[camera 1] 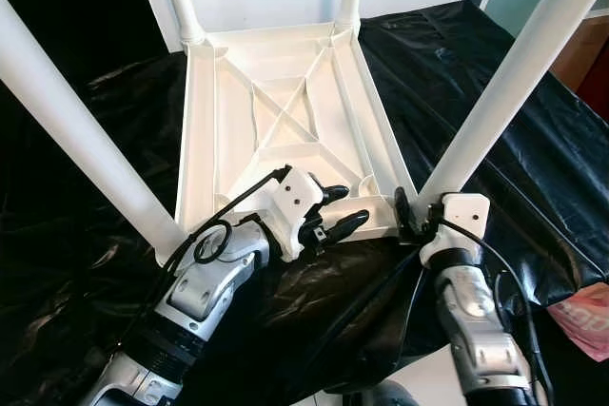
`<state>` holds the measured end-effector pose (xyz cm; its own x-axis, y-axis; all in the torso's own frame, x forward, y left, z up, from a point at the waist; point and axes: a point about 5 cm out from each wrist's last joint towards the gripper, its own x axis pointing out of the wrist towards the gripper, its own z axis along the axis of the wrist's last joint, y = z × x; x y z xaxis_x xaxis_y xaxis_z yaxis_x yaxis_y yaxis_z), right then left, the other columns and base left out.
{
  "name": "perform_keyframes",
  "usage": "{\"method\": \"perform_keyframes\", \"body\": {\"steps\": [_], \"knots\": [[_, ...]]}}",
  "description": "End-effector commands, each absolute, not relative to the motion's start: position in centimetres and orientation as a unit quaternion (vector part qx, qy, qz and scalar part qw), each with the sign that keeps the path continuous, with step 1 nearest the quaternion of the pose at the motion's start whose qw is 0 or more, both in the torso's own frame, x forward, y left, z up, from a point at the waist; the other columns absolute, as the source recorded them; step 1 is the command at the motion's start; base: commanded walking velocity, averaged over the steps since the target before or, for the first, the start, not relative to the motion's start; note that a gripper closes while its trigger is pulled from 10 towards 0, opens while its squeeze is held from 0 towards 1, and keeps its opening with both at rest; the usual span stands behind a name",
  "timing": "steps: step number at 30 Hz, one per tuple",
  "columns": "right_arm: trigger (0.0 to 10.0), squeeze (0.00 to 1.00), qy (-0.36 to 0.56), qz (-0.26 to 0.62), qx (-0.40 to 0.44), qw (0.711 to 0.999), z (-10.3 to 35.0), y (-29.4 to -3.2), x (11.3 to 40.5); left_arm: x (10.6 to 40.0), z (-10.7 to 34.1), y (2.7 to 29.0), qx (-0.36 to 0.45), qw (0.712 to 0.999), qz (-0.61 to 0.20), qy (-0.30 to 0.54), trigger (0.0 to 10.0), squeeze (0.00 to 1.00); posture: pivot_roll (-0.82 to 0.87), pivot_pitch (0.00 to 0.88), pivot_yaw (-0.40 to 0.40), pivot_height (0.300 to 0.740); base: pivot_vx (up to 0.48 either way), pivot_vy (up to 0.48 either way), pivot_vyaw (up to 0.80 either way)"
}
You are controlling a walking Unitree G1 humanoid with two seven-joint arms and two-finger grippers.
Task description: Building children table
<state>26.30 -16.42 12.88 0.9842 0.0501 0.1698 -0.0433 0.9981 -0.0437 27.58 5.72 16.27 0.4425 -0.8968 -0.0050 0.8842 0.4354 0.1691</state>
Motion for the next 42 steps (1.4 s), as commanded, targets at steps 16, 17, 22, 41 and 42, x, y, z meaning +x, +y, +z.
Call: {"method": "perform_keyframes", "body": {"steps": [16, 17, 22, 41, 42], "knots": [[10.0, 0.0, -0.065, 0.296, -0.113, 0.946, 14.6, -18.2, 28.5, 26.5, 16.4, 5.0, 0.08, 0.798, -0.595, -0.044, 10.0, 0.0, -0.05, 0.119, 0.01, 0.74, 0.0, 0.0, 0.0], [10.0, 0.0, -0.065, 0.296, -0.113, 0.946, 14.6, -18.2, 28.5, 26.5, 16.4, 5.0, 0.08, 0.798, -0.595, -0.044, 10.0, 0.0, -0.05, 0.119, 0.01, 0.74, 0.0, 0.0, 0.0], [1.3, 0.0, -0.064, 0.316, -0.134, 0.937, 14.6, -18.0, 29.0, 26.4, 16.4, 4.7, 0.079, 0.798, -0.596, -0.046, 10.0, 0.0, -0.04, 0.113, 0.006, 0.74, 0.0, 0.0, 0.0], [10.0, 0.0, -0.04, 0.208, -0.096, 0.973, 12.2, -18.8, 27.5, 26.3, 16.4, 4.7, 0.076, 0.798, -0.596, -0.045, 10.0, 0.0, -0.04, 0.131, 0.018, 0.74, 0.0, 0.0, 0.0], [10.0, 0.0, -0.04, 0.18, -0.092, 0.978, 12.1, -18.6, 27.4, 26.3, 16.4, 4.7, 0.075, 0.798, -0.596, -0.044, 10.0, 0.0, -0.05, 0.133, 0.021, 0.74, 0.0, 0.0, 0.0]]}}
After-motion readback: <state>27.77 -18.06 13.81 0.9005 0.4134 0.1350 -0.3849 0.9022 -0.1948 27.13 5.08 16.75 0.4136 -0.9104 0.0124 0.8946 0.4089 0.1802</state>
